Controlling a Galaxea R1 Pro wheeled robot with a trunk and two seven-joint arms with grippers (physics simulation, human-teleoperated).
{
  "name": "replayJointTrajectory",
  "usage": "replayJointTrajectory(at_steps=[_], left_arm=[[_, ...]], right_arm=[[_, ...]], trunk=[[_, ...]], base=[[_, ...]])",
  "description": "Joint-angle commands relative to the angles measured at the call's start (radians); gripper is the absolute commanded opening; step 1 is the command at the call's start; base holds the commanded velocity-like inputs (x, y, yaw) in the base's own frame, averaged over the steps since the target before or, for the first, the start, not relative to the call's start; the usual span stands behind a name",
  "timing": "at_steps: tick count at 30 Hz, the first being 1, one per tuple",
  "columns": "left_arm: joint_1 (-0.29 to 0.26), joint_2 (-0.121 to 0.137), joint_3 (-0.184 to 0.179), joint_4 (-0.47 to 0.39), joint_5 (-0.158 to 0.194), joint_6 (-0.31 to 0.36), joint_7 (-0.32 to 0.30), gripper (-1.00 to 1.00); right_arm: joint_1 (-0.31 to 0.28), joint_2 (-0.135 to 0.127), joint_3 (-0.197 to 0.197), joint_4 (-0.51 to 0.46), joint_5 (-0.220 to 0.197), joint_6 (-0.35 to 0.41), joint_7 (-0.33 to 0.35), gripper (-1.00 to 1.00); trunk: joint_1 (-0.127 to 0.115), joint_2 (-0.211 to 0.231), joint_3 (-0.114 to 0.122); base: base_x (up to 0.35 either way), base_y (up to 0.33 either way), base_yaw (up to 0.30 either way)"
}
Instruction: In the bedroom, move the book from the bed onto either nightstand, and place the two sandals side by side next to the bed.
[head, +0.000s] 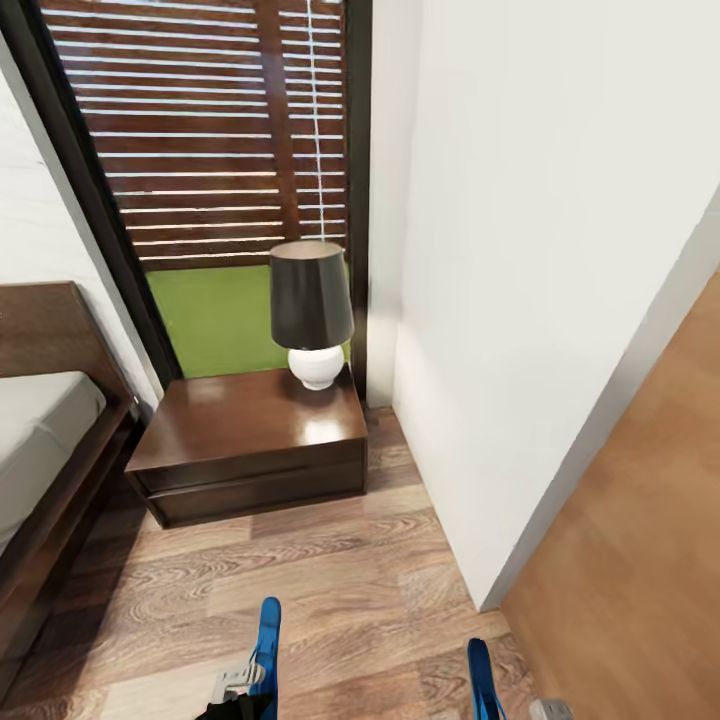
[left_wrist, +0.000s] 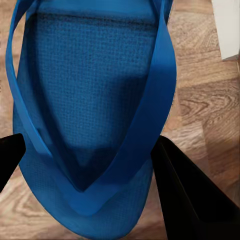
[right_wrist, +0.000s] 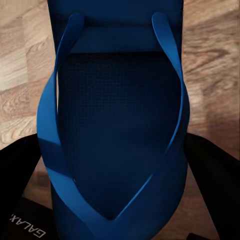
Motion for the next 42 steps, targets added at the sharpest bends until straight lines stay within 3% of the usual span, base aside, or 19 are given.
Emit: replayJointTrajectory(at_steps=[1, 17, 34, 42], left_arm=[[-0.001, 0.000, 0.004, 0.001, 0.000, 0.000, -0.005, -1.00], [-0.001, 0.000, 0.004, 0.001, 0.000, 0.000, -0.005, -1.00], [-0.001, 0.000, 0.004, 0.001, 0.000, 0.000, -0.005, -1.00], [-0.001, 0.000, 0.004, 0.001, 0.000, 0.000, -0.005, -1.00]], right_arm=[[-0.001, 0.000, -0.002, 0.001, -0.006, -0.001, 0.005, -1.00], [-0.001, 0.000, -0.002, 0.001, -0.006, 0.000, 0.006, -1.00], [-0.001, 0.000, -0.002, 0.001, -0.006, -0.001, 0.006, -1.00], [-0.001, 0.000, -0.002, 0.001, -0.006, 0.000, 0.006, -1.00]], trunk=[[0.000, 0.000, -0.001], [0.000, 0.000, -0.001], [0.000, 0.000, -0.001], [0.000, 0.000, -0.001]], base=[[0.327, 0.000, 0.138], [0.312, 0.000, 0.195], [0.065, -0.072, 0.007], [0.009, -0.016, 0.188]])
